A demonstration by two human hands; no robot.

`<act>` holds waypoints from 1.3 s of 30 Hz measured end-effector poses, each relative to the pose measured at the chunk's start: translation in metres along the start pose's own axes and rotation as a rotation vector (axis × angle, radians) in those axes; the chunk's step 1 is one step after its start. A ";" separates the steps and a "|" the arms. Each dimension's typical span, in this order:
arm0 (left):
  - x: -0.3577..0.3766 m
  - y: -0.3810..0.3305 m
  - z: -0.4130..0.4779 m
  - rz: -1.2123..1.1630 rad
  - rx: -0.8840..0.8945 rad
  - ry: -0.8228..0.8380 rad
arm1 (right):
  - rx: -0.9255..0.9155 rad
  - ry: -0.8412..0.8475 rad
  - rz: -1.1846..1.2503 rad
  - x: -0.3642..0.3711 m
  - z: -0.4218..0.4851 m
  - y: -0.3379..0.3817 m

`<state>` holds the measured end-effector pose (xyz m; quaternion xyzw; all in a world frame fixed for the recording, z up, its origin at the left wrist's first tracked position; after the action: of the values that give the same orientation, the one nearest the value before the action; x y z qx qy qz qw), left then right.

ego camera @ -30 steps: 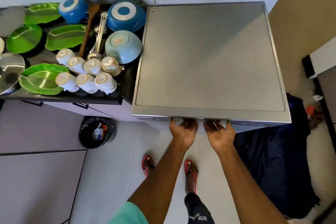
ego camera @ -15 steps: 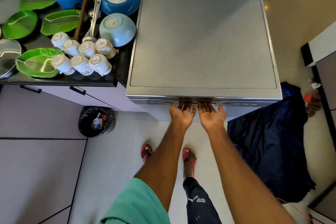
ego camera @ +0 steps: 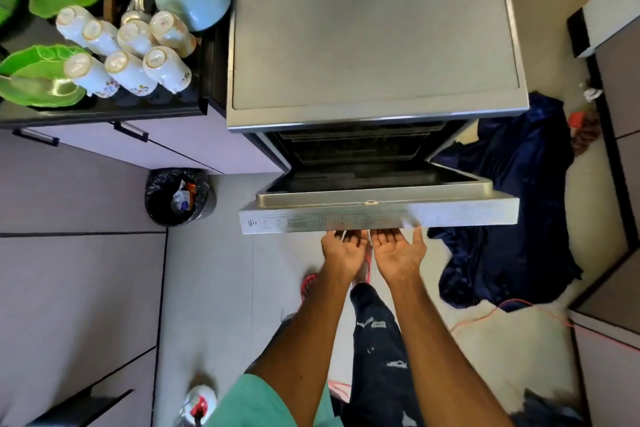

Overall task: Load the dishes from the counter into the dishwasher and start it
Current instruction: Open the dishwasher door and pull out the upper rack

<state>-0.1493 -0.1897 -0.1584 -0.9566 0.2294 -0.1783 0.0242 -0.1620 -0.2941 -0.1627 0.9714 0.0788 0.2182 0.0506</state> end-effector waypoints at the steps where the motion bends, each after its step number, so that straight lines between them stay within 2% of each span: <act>1: -0.012 0.001 -0.003 0.023 -0.017 0.010 | -0.021 0.014 -0.015 -0.008 -0.002 -0.004; 4: -0.044 0.000 -0.007 0.179 -0.049 -0.007 | -0.107 0.047 -0.128 -0.023 -0.006 -0.009; 6: -0.062 -0.009 -0.010 0.446 0.003 -0.051 | -0.168 0.026 -0.247 -0.038 -0.007 -0.015; 8: -0.074 -0.021 -0.019 0.848 0.085 -0.113 | -0.201 -0.005 -0.306 -0.057 -0.007 -0.018; 10: -0.077 -0.033 -0.027 1.388 0.276 -0.125 | -0.222 -0.018 -0.369 -0.074 -0.004 -0.018; 12: -0.068 -0.038 -0.038 1.759 0.615 -0.062 | -0.227 -0.064 -0.551 -0.084 -0.010 -0.015; 14: -0.057 -0.035 -0.050 1.813 0.892 0.045 | -0.261 -0.188 -0.877 -0.089 -0.022 -0.008; 16: -0.041 -0.035 -0.048 1.836 1.030 0.174 | -0.419 -0.221 -1.096 -0.078 -0.043 -0.002; 18: -0.029 -0.035 -0.030 2.007 1.004 0.251 | -0.705 -0.139 -1.345 -0.056 -0.058 0.004; 20: -0.026 -0.033 -0.003 2.225 0.870 0.232 | -1.000 -0.053 -1.678 -0.031 -0.054 0.008; 21: -0.027 -0.030 0.009 2.333 0.840 0.214 | -1.056 0.003 -1.787 -0.022 -0.041 0.009; 24: -0.031 -0.023 0.031 2.466 0.898 0.188 | -0.890 0.083 -2.146 -0.017 0.011 0.007; 27: -0.036 -0.019 0.044 2.496 0.849 0.186 | -0.865 0.098 -2.457 -0.026 0.036 0.001; 32: -0.076 -0.001 0.060 2.494 0.589 0.278 | -0.796 0.163 -2.543 -0.078 0.043 -0.007; 35: -0.123 0.020 0.080 2.501 0.499 0.285 | -0.767 0.198 -2.537 -0.121 0.053 -0.018; 37: -0.149 0.034 0.091 2.552 0.426 0.276 | -0.588 0.198 -2.620 -0.153 0.065 -0.026; 39: -0.171 0.046 0.104 2.592 0.400 0.301 | -0.505 0.209 -2.653 -0.186 0.082 -0.032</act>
<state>-0.2749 -0.1582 -0.3181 0.0042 0.9432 -0.1607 0.2906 -0.2967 -0.3009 -0.3183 0.1075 0.9103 0.0859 0.3905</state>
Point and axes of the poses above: each hand's wrist, its own z-axis towards the middle knuckle, its own x-axis out of the palm, y = z × x, the point moved 4 cm from there along z, towards the middle knuckle, and after that the axes turned 1 degree about -x, right-handed, at the moved point
